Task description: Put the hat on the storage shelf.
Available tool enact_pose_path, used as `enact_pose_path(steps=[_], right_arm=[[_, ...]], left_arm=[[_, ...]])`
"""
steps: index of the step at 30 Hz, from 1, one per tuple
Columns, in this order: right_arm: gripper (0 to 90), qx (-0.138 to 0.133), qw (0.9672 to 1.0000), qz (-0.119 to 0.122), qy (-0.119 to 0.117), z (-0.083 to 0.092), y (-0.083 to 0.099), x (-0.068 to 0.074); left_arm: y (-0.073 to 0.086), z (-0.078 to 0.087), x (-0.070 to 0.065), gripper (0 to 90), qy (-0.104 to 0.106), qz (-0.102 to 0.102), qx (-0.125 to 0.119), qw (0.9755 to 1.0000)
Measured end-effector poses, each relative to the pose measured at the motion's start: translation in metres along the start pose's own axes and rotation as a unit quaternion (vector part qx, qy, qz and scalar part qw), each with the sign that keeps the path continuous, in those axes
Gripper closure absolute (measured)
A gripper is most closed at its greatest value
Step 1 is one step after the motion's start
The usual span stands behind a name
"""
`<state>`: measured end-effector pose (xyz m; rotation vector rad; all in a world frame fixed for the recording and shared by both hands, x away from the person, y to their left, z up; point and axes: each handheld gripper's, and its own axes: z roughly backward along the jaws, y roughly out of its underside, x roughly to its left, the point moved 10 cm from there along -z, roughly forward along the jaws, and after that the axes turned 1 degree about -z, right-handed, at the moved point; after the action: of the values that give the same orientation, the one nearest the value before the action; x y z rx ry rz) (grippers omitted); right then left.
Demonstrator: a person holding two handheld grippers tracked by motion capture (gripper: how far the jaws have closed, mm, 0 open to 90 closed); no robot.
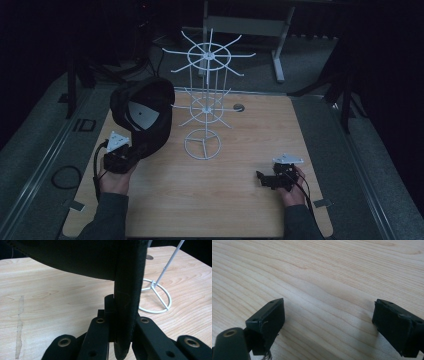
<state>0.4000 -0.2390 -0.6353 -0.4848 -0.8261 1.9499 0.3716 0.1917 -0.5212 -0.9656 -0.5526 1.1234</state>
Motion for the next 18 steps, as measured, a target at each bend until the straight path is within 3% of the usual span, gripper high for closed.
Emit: enact_pose_path(steps=[18], right_arm=[[10.8, 0.000, 1.0000, 0.000, 0.000, 0.0000, 0.0000, 0.0000]], left_arm=[[-0.0097, 0.0044, 0.0034, 86.8, -0.006, -0.010, -0.009, 0.9999]])
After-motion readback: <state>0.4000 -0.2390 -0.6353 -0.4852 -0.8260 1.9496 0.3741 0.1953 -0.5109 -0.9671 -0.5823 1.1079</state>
